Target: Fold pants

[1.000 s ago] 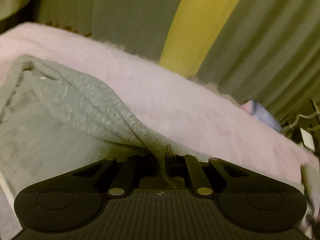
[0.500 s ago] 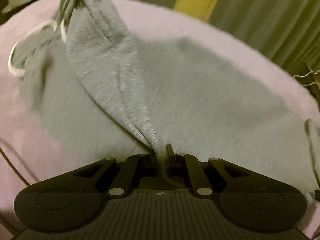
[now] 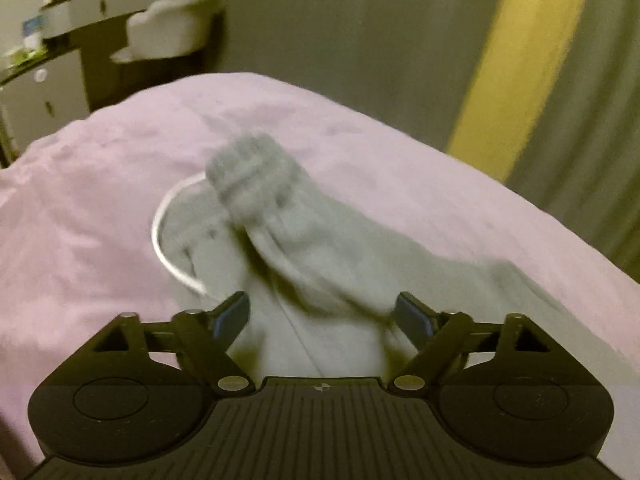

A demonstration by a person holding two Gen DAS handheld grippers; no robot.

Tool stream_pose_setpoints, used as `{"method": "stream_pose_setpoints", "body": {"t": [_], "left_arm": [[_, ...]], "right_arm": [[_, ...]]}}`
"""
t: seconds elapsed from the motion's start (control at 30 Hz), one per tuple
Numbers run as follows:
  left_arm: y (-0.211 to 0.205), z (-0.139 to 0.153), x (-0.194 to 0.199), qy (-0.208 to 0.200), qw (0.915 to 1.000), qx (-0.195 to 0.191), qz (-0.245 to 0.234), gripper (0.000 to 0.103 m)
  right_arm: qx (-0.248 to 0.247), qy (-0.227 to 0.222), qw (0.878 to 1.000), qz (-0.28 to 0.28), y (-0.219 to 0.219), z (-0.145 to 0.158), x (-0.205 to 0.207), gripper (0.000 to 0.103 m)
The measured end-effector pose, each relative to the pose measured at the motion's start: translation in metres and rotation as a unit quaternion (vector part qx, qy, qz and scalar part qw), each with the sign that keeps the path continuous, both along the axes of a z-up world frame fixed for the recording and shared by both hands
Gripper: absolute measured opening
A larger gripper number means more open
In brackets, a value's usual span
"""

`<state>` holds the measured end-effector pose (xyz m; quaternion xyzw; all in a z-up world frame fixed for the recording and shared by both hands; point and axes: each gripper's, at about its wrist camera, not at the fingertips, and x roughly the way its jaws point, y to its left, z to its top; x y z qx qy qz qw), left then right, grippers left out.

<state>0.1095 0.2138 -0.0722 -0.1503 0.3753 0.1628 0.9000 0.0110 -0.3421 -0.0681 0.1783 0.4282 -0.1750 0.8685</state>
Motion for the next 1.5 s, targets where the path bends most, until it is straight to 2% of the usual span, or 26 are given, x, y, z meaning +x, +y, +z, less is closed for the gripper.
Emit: {"method": "stream_pose_setpoints", "body": {"t": [0.07, 0.1, 0.13, 0.17, 0.2, 0.23, 0.3, 0.37, 0.47, 0.53, 0.6, 0.67, 0.7, 0.73, 0.77, 0.8, 0.83, 0.97, 1.1, 1.2, 1.3, 1.37, 1.43, 1.5], "left_arm": [[0.017, -0.012, 0.030, 0.021, 0.9991, -0.014, 0.033, 0.085], [0.022, -0.018, 0.044, 0.027, 0.9985, -0.026, 0.041, 0.078], [0.028, -0.023, 0.054, 0.028, 0.9981, -0.034, 0.042, 0.055], [0.034, -0.024, 0.057, 0.035, 0.9978, -0.035, 0.045, 0.043], [0.039, -0.026, 0.065, 0.046, 0.9971, -0.032, 0.051, 0.024], [0.047, -0.027, 0.066, 0.049, 0.9968, -0.029, 0.056, 0.015], [0.066, -0.025, 0.064, 0.038, 0.9967, -0.003, 0.072, 0.015], [0.078, -0.026, 0.054, 0.038, 0.9947, 0.027, 0.092, 0.018], [0.095, -0.033, 0.044, 0.048, 0.9925, -0.013, 0.112, 0.031], [0.098, -0.031, 0.034, 0.048, 0.9892, -0.001, 0.139, 0.064], [0.098, -0.021, 0.022, 0.044, 0.9846, 0.026, 0.167, 0.081], [0.095, -0.008, 0.011, 0.024, 0.9822, 0.048, 0.180, 0.081], [0.091, -0.001, 0.007, 0.020, 0.9810, 0.062, 0.183, 0.081], [0.088, 0.006, 0.004, 0.015, 0.9809, 0.069, 0.181, 0.081], [0.084, 0.014, 0.000, 0.008, 0.9816, 0.074, 0.176, 0.081], [0.077, 0.022, -0.004, -0.003, 0.9830, 0.077, 0.167, 0.082], [0.070, 0.029, -0.008, -0.011, 0.9842, 0.080, 0.157, 0.084], [0.043, 0.055, -0.016, -0.046, 0.9864, 0.105, 0.118, 0.085], [0.029, 0.075, -0.020, -0.068, 0.9876, 0.107, 0.093, 0.088], [0.023, 0.091, -0.026, -0.076, 0.9910, 0.082, 0.073, 0.088], [0.018, 0.103, -0.032, -0.073, 0.9935, 0.063, 0.061, 0.088], [0.013, 0.115, -0.041, -0.071, 0.9937, 0.067, 0.055, 0.088], [0.011, 0.128, -0.052, -0.075, 0.9924, 0.082, 0.053, 0.088], [0.009, 0.145, -0.065, -0.082, 0.9902, 0.100, 0.052, 0.090]], "right_arm": [[0.000, -0.010, 1.000, 0.004, 0.000, -0.001, 0.013, 0.061], [-0.002, -0.013, 1.000, 0.009, 0.000, -0.003, 0.023, 0.061], [-0.007, -0.016, 1.000, 0.014, 0.004, -0.004, 0.027, 0.061], [-0.016, -0.021, 0.999, 0.019, 0.006, -0.006, 0.038, 0.061], [-0.025, -0.023, 0.999, 0.021, 0.008, -0.009, 0.049, 0.061], [-0.038, -0.027, 0.999, 0.024, 0.009, -0.010, 0.060, 0.061], [-0.055, -0.032, 0.998, 0.029, 0.012, -0.011, 0.074, 0.061], [-0.072, -0.031, 0.996, 0.032, 0.010, -0.015, 0.095, 0.061], [-0.098, -0.016, 0.994, 0.033, 0.011, -0.027, 0.120, 0.059], [-0.098, 0.003, 0.995, 0.029, 0.007, -0.038, 0.138, 0.055], [-0.097, 0.019, 0.995, 0.018, 0.002, -0.047, 0.150, 0.055], [-0.101, 0.054, 0.993, 0.003, -0.005, -0.060, 0.159, 0.053], [-0.098, 0.065, 0.993, 0.004, -0.009, -0.066, 0.161, 0.049], [-0.098, 0.065, 0.993, 0.007, -0.011, -0.069, 0.160, 0.034], [-0.104, 0.063, 0.992, 0.010, -0.012, -0.070, 0.158, 0.024], [-0.106, 0.059, 0.993, 0.014, -0.014, -0.069, 0.153, 0.009], [-0.092, 0.049, 0.995, 0.011, -0.020, -0.066, 0.146, 0.006], [-0.055, -0.002, 0.998, -0.044, -0.045, -0.041, 0.105, 0.005], [-0.035, -0.049, 0.990, -0.126, -0.085, -0.025, 0.040, 0.005], [-0.022, -0.031, 0.984, -0.176, -0.119, -0.039, 0.006, 0.005], [0.009, -0.006, 0.981, -0.192, -0.142, -0.066, -0.011, 0.006], [0.017, -0.012, 0.981, -0.194, -0.147, -0.074, -0.018, 0.009], [0.017, -0.015, 0.979, -0.203, -0.147, -0.068, -0.022, 0.015], [0.016, -0.012, 0.976, -0.215, -0.146, -0.064, -0.027, 0.018]]}}
